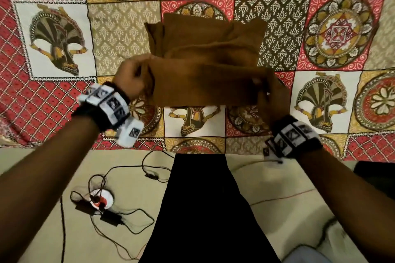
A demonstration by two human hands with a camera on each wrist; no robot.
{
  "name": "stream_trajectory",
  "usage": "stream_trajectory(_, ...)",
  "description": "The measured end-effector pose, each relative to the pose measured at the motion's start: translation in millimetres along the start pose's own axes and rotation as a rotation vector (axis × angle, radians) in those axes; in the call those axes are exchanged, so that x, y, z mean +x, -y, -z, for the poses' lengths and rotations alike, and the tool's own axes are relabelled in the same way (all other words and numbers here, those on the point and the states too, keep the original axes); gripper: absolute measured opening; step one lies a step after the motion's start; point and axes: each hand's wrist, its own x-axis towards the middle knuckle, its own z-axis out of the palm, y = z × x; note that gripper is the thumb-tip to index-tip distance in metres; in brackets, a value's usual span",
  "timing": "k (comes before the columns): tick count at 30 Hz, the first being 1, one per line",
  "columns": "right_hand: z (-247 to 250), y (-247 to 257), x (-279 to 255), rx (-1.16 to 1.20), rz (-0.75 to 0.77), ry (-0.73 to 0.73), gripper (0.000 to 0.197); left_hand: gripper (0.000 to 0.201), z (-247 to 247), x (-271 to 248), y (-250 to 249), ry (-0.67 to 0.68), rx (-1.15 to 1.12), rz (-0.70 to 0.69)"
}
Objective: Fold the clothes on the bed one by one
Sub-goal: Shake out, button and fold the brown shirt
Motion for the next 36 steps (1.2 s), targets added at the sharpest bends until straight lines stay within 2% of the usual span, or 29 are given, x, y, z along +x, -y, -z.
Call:
stream_trajectory(2, -2.4, 7.9, 40.4, 0.081, -0.076, -0.01, 0.043, 0.027, 13.9, 48.0, -13.9, 0.025, 0.088, -0.034)
stream_trajectory(4, -2.2, 13.0, 76.0, 0.125, -0.162, -0.005, 0.041, 0.028, 20.0, 82.5, -28.0, 0.056, 0.171, -0.088)
stream_trajectory(7, -0.1, 11.9, 105.5, 0.082, -0.281, -0.031, 0.04, 0.03, 22.8, 118.0, -33.4, 0.03, 0.287, 0.073)
stream_trajectory(9, 3.5, 15.3, 107.9, 0.006, -0.306, -0.114, 0.047, 0.025, 31.6, 126.2, -29.7, -0.091, 0.245, 0.19)
stream_trajectory(10, 5.0, 15.7, 105.7, -0.062, -0.277, -0.183, 0.048, 0.025, 37.3, 124.4, -29.4, -0.181, 0.164, 0.209)
stream_trajectory(11, 5.9, 18.5, 98.6, -0.147, -0.188, -0.254, 0.048, 0.025, 40.8, 115.5, -31.6, -0.271, 0.172, 0.17)
stream_trajectory(13, -3.7, 26.0, 79.9, -0.288, 0.067, -0.322, 0.043, 0.029, 32.3, 89.7, -38.2, -0.369, 0.458, 0.002)
stream_trajectory(15, -26.5, 40.1, 61.6, -0.316, 0.225, -0.226, 0.039, 0.036, -0.3, 57.4, -54.8, -0.324, 0.65, -0.221)
stream_trajectory(17, -57.6, 54.5, 54.9, -0.298, 0.294, -0.113, 0.041, 0.046, -41.7, 37.5, -57.7, -0.196, 0.714, -0.316)
stream_trajectory(19, -84.4, 63.6, 61.7, -0.284, 0.305, -0.074, 0.048, 0.053, -71.8, 37.7, -39.7, -0.123, 0.772, -0.255)
stream_trajectory(22, -105.1, 60.8, 75.6, -0.269, 0.224, -0.063, 0.053, 0.057, -85.0, 52.2, -10.9, -0.176, 0.804, -0.1)
stream_trajectory(28, -111.8, 51.3, 71.5, -0.429, 0.23, -0.044, 0.069, 0.064, -80.0, 55.4, 22.3, -0.141, 0.864, -0.122)
stream_trajectory(33, -91.7, 43.4, 74.8, -0.568, 0.06, -0.111, 0.09, 0.07, -78.5, 57.2, 25.7, -0.148, 0.836, -0.07)
stream_trajectory(36, -71.9, 18.0, 77.4, -0.519, 0.008, -0.118, 0.096, 0.072, -78.7, 57.6, 26.4, -0.155, 0.815, -0.048)
